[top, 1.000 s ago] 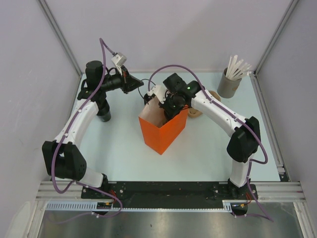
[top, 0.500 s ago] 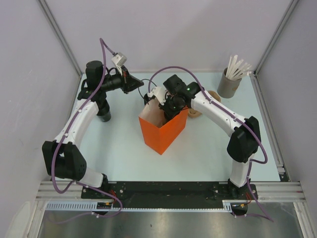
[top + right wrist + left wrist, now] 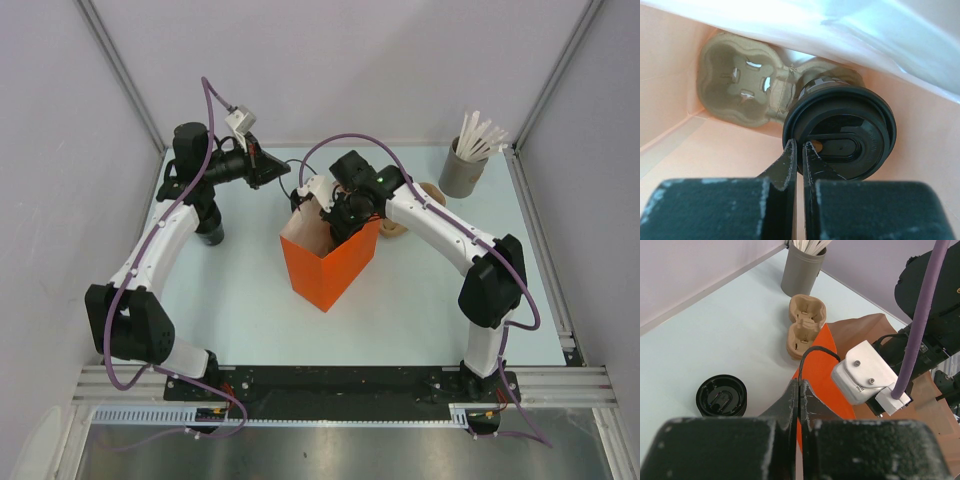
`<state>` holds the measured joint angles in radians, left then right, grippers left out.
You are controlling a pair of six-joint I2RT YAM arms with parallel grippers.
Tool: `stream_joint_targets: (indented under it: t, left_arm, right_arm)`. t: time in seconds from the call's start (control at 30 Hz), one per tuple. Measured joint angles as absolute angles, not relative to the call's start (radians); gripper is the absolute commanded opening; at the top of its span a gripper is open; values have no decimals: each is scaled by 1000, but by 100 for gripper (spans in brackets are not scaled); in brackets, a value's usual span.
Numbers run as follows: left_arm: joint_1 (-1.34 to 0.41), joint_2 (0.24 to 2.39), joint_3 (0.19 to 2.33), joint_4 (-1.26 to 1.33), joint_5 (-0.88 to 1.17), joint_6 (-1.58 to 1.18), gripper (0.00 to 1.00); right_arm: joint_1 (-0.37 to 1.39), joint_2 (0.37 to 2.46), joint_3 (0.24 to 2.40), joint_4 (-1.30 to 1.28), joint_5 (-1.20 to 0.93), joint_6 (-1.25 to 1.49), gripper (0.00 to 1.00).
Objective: Pack the takeout coffee
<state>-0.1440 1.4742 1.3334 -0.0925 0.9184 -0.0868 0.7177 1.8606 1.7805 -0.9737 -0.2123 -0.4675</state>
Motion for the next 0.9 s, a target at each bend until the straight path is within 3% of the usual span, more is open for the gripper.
stream_joint_targets:
  t: [0.9]
  left_arm:
    - [-146,1474,1333,-93,918,-87,0]
  right_arm:
    - [715,1861,1765,-966,-227,-467,0]
